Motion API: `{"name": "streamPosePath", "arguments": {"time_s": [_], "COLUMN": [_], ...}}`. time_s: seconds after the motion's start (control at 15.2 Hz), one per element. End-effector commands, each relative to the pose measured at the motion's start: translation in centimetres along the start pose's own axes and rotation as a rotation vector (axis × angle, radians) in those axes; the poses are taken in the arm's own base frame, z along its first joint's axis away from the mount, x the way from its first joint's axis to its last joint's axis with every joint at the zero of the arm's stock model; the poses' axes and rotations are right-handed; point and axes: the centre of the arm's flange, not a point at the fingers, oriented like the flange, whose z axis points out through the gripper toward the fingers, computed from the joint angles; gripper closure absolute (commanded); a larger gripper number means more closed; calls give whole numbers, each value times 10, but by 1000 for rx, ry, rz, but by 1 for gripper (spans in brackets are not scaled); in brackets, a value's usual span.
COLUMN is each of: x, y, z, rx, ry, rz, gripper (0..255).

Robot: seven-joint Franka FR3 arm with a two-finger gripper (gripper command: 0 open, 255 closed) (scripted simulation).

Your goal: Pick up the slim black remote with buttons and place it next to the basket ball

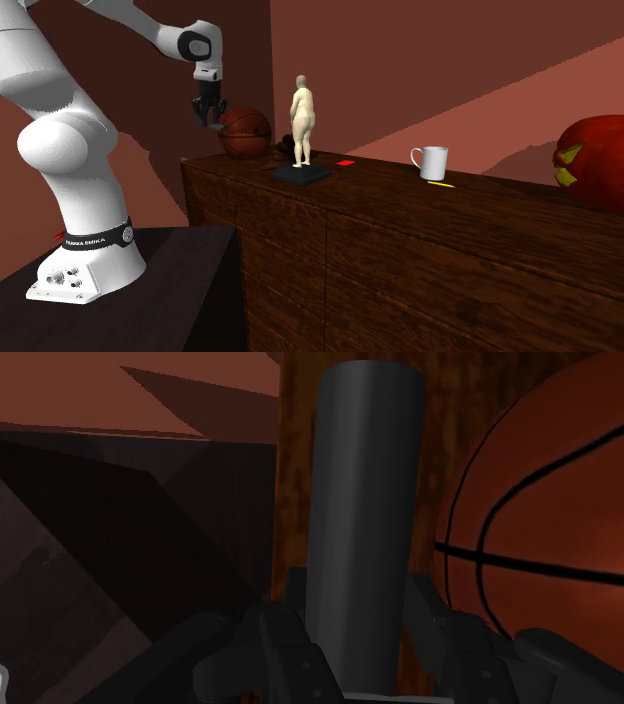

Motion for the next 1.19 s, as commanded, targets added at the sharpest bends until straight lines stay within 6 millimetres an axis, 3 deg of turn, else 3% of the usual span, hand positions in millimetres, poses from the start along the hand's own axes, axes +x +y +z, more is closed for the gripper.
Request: {"name": "streamPosePath", "arguments": {"time_s": [0.0,1.12], "x": [4,24], "y": [1,4], "z": [11,99], "rx": [1,1], "ry": [0,0], "rz": [0,0], "gripper": [255,255]}}
